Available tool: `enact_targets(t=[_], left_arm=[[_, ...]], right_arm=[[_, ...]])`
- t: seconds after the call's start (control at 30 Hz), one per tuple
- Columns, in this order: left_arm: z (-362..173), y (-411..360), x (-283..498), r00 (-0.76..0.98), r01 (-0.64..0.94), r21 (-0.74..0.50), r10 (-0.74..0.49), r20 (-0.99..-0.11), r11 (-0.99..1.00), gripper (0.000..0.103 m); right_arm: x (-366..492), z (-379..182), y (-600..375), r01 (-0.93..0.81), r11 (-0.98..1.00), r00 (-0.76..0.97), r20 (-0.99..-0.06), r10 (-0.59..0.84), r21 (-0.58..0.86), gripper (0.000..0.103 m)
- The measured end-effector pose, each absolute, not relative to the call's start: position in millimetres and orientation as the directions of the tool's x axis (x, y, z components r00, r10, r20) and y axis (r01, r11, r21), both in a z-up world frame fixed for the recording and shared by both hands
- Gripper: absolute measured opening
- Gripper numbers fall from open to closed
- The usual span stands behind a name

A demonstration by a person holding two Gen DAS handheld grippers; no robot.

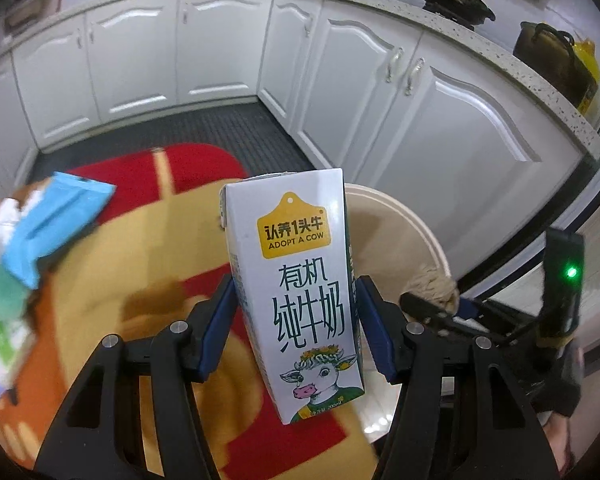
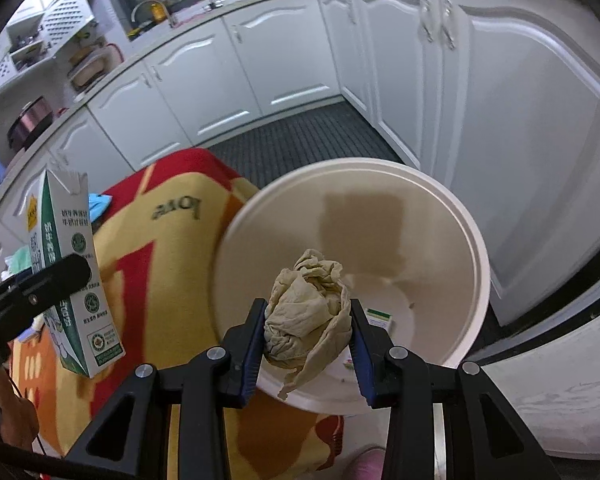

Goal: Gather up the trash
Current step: 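Carry carton and paper over the beige bin and open both tools, then move both tools back over the table toward the towel and wrappers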

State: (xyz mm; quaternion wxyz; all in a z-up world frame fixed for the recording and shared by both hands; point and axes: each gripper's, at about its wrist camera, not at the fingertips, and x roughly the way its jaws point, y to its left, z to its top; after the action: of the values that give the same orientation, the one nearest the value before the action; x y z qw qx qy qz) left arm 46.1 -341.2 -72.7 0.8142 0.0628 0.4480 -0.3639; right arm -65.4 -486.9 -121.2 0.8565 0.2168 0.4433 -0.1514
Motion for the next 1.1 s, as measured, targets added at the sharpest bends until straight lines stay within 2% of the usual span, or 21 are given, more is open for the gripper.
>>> enact_targets(t=[0.17,0.23,0.3,0.37,0.47,0.83,1.1], left_arm=[[-79,-367,50,0.300,0.651,-0.256,-0.552,-0.778,0.715,0.058],[-82,-373,52,0.287,0.647,-0.273,-0.559,-0.778,0.712,0.058],[-84,-379,55,0.266,0.638,-0.297,-0.566,-0.780,0.710,0.059],[-87,-383,58,0.253,0.629,-0.312,-0.568,-0.783,0.712,0.061],[-90,-383,58,0.241,0.627,-0.325,-0.574,-0.783,0.708,0.068],[-84,-371,50,0.298,0.648,-0.254,-0.546,-0.783,0.718,0.068],[-79,-349,51,0.331,0.620,-0.250,-0.537,-0.776,0.744,0.068]], right_arm=[[-66,-134,-502,0.481,0.842,0.545,-0.836,-0.067,0.246,0.038],[-65,-138,-506,0.490,0.836,0.538,-0.840,-0.067,0.247,0.048],[-64,-142,-509,0.496,0.834,0.530,-0.845,-0.068,0.244,0.062],[-64,-145,-512,0.509,0.826,0.518,-0.852,-0.070,0.241,0.069],[-71,-146,-517,0.526,0.812,0.516,-0.854,-0.069,0.252,0.070],[-77,-145,-509,0.520,0.813,0.516,-0.855,-0.054,0.263,0.071],[-75,-137,-493,0.492,0.833,0.525,-0.850,-0.050,0.255,0.071]])
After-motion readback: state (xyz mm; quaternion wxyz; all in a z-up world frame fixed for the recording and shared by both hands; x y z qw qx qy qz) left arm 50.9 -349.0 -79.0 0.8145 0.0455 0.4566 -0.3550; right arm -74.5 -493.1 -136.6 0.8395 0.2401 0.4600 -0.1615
